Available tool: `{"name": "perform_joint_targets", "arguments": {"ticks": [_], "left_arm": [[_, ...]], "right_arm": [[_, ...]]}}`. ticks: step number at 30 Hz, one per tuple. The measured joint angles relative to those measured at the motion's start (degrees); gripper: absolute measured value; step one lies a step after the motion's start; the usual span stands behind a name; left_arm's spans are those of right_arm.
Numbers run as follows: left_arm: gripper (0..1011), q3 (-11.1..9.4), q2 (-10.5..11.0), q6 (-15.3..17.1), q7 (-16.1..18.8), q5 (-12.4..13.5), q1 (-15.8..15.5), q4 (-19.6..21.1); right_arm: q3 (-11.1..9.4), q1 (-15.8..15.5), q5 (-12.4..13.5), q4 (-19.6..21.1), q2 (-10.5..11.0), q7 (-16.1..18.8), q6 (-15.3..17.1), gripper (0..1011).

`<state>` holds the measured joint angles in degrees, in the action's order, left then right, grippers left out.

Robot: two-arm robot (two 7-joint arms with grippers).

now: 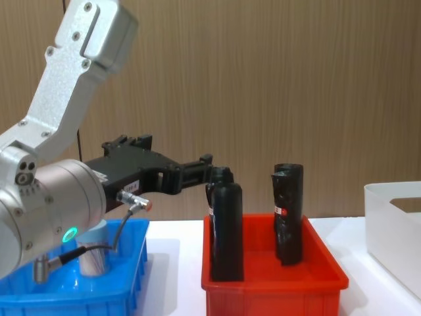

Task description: Pick the cotton swabs from the blue box and place them into the white box.

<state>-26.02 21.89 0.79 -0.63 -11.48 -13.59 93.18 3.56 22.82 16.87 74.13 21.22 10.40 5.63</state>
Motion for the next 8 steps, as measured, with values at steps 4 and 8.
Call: {"name": "perform_joint_targets", "arguments": {"ticks": [4,8], "left_arm": [[1004,0.00,0.00,0.00,0.00,0.00,0.00,0.00],[1004,0.00,0.00,0.00,0.00,0.00,0.00,0.00]], "right_arm": [[-0.02,-0.17,0.02,0.33,0.02,-0.04,0.02,1002],[-0.04,-0.31,0.03,0.57,0.04,-0.08,0.03,1002]]}}
